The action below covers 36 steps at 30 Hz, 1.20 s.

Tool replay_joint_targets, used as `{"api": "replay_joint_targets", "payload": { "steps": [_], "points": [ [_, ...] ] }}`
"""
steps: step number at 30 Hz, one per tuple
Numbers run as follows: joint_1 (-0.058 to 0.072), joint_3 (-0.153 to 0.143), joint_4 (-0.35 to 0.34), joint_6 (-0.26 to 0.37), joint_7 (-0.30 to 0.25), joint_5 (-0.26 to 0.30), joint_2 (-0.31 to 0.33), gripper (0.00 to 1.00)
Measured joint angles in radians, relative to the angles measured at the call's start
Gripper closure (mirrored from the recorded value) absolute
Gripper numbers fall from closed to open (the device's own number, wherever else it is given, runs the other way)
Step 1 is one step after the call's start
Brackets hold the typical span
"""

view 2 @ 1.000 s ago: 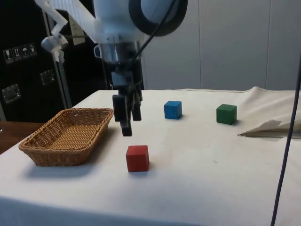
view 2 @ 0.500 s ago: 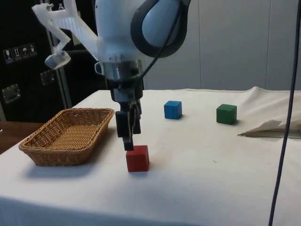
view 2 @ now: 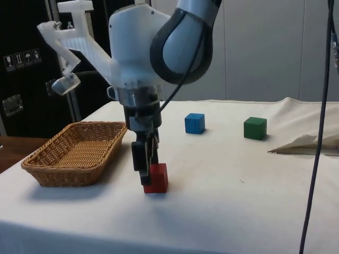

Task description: Pick up exactly two blocks and place them into the basket.

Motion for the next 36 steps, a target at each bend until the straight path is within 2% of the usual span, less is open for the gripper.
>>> {"api": "replay_joint_targets", "payload": {
  "steps": [10, 15, 17, 19, 20, 21, 24, 25, 36],
  "points": [
    [0.004, 0.005, 0.007, 0.042, -0.005, 0.000, 0.041, 0.00],
    [0.006, 0.005, 0.011, 0.043, -0.007, -0.001, 0.046, 0.00],
    [0.006, 0.005, 0.011, 0.043, -0.007, -0.001, 0.045, 0.11],
    [0.006, 0.005, 0.011, 0.042, -0.007, -0.001, 0.045, 0.50],
    [0.006, 0.005, 0.011, 0.042, -0.007, -0.001, 0.045, 0.61],
    [0.006, 0.005, 0.011, 0.042, -0.008, -0.001, 0.045, 0.61],
    [0.006, 0.005, 0.011, 0.042, -0.008, -0.001, 0.045, 0.93],
    [0.006, 0.005, 0.011, 0.042, -0.008, -0.001, 0.045, 0.99],
    [0.006, 0.004, 0.014, 0.041, -0.007, -0.001, 0.042, 0.99]
  ]
}}
